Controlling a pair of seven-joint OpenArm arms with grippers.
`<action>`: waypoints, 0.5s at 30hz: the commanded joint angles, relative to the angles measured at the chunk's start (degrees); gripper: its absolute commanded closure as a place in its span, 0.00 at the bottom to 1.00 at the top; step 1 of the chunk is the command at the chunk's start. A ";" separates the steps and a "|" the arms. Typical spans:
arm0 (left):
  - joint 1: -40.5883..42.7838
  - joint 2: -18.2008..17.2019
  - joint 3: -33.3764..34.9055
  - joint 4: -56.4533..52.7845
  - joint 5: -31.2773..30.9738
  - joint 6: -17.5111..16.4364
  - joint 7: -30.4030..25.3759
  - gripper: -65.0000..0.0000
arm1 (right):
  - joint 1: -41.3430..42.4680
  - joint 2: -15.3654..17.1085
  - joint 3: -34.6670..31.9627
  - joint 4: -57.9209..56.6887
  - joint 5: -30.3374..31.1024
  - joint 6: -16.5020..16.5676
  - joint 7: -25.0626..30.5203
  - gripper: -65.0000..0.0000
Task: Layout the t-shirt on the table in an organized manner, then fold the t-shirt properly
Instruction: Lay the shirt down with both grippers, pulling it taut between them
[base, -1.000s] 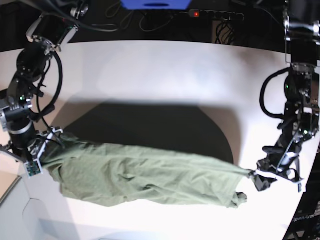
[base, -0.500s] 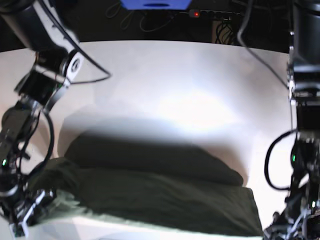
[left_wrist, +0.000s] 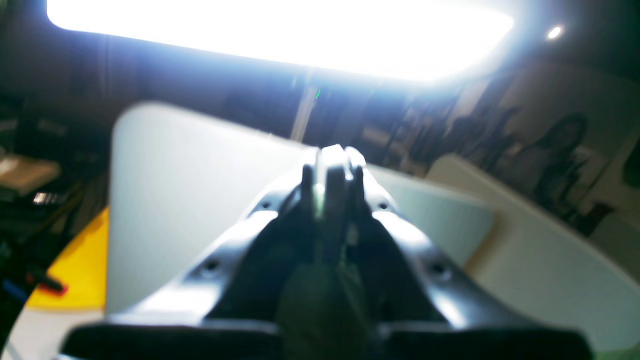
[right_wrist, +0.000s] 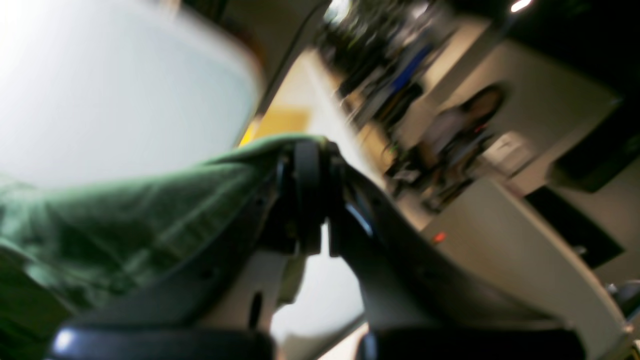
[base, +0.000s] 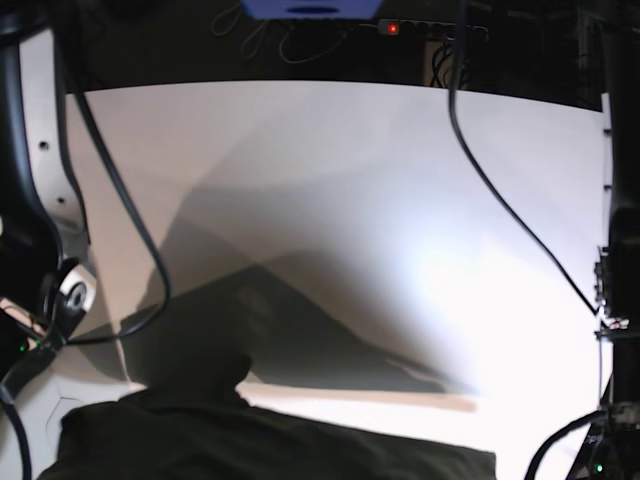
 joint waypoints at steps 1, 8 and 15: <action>-2.10 -0.43 -0.30 1.10 -0.10 -0.26 -0.68 1.00 | 1.90 0.70 -0.04 2.19 0.51 -0.42 0.91 1.00; 3.41 -4.65 -0.39 8.84 -0.37 -0.26 -0.59 1.00 | -8.65 1.84 0.14 16.96 0.51 -0.42 -3.93 1.00; 18.44 -6.76 -4.17 17.89 -0.46 -0.26 4.51 1.00 | -28.34 -1.50 0.66 29.09 0.51 -0.42 -3.75 1.00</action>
